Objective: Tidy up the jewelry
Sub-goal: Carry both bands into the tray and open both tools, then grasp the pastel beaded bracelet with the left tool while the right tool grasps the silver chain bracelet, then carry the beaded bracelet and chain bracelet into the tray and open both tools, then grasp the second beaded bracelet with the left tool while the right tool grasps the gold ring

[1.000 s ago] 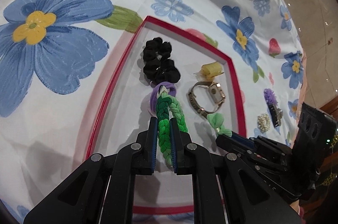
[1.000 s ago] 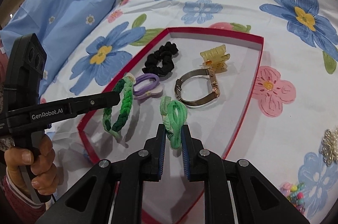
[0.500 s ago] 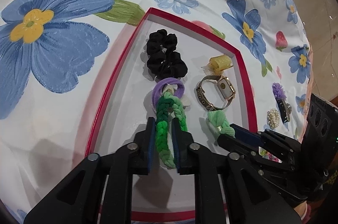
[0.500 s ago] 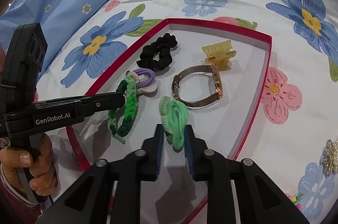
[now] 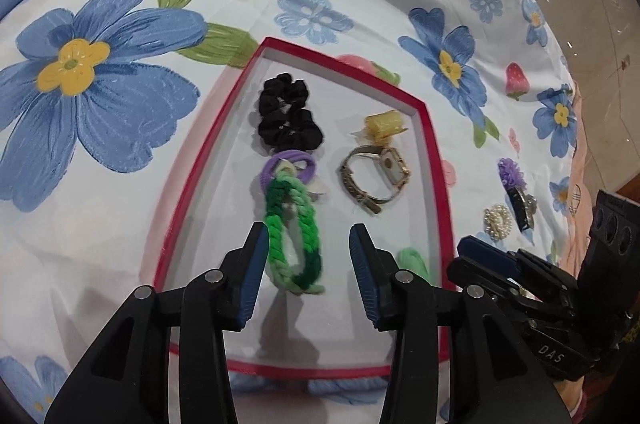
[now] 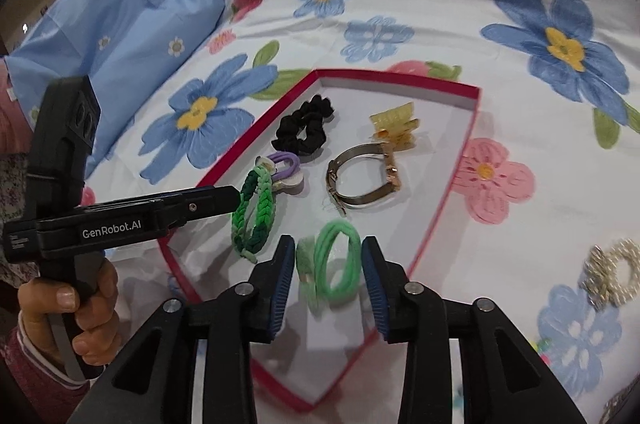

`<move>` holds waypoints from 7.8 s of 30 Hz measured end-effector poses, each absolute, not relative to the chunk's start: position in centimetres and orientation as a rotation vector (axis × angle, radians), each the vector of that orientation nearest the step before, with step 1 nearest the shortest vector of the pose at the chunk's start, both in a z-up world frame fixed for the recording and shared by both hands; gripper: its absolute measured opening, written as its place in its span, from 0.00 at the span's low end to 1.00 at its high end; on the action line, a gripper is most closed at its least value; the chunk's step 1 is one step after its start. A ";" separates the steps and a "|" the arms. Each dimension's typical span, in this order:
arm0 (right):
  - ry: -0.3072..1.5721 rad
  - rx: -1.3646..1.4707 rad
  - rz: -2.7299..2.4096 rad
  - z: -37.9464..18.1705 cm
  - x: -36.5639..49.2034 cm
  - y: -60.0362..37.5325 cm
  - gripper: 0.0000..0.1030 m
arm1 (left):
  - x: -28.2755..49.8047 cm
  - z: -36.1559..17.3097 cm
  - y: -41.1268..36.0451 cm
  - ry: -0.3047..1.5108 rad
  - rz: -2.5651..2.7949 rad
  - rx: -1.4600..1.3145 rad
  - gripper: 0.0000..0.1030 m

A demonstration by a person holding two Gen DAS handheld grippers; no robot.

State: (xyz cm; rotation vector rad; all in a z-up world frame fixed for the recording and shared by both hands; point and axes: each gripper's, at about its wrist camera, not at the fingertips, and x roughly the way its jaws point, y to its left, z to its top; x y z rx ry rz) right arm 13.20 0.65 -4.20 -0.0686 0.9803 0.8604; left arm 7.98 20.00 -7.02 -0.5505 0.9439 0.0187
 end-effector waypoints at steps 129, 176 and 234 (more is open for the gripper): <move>0.736 0.140 0.865 3.2 8.8 -5.6 0.06 | 1.8 -2.2 17.0 0.839 -0.103 -0.436 0.14; 0.990 -0.048 0.838 -7.5 13.5 1.7 0.10 | 6.5 -9.5 19.3 0.996 0.028 -0.391 0.30; 0.868 0.274 0.361 -5.5 8.1 -27.9 0.55 | 5.5 -4.1 1.1 0.998 -0.260 -0.235 0.65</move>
